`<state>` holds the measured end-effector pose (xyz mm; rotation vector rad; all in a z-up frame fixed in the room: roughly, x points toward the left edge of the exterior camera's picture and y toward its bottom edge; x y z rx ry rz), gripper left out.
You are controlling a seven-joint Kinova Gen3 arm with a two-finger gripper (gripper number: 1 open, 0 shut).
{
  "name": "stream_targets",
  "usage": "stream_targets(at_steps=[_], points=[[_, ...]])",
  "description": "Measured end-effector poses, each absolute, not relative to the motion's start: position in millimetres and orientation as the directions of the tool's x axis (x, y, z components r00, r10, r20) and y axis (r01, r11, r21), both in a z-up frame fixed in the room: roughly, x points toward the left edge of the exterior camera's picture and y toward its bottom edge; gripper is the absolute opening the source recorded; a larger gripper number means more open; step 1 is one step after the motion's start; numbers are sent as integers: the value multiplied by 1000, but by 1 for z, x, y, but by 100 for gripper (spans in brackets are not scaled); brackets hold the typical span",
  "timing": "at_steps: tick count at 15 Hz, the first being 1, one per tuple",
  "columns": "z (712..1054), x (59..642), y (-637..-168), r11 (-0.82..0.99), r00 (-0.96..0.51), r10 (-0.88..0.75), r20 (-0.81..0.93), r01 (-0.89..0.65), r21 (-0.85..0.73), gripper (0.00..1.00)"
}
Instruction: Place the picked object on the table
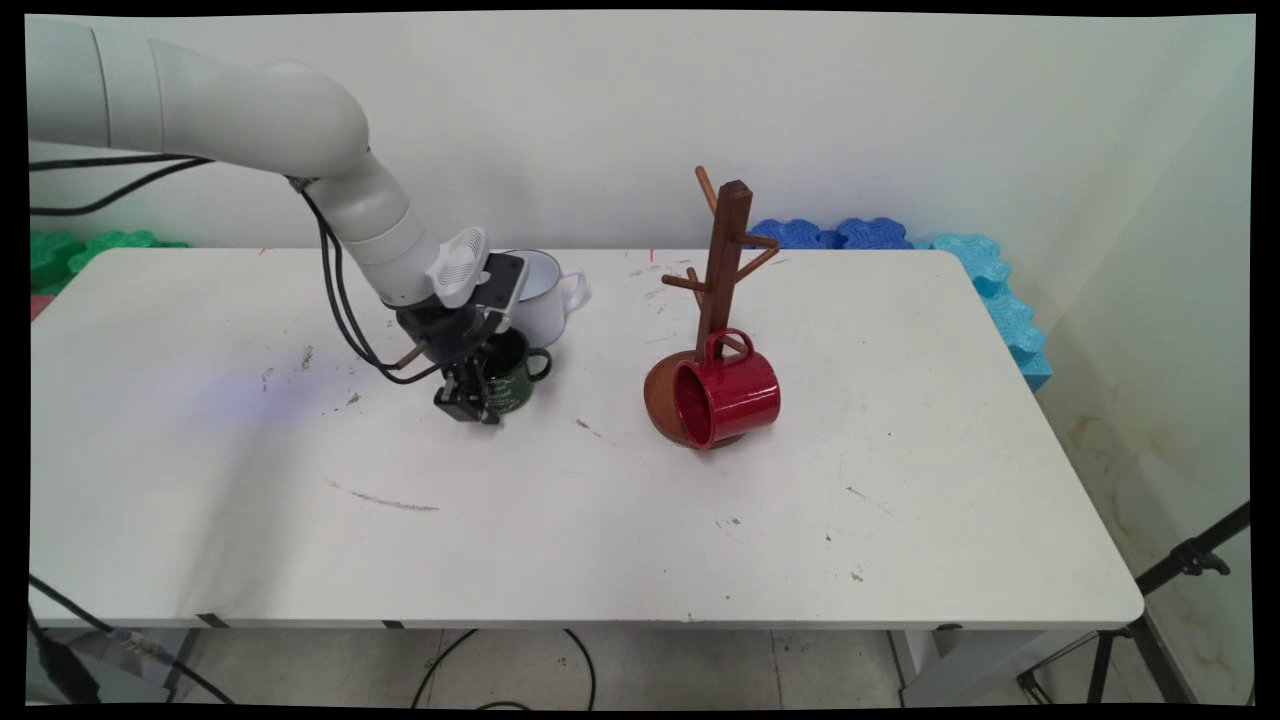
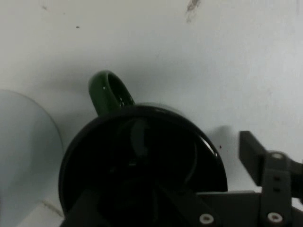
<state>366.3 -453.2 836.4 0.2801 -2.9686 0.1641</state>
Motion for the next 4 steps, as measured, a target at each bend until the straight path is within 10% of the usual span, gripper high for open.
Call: stream_targets(at_steps=[4], points=[[844,361,-455,972,-960,-200,198,-221,-86,100]])
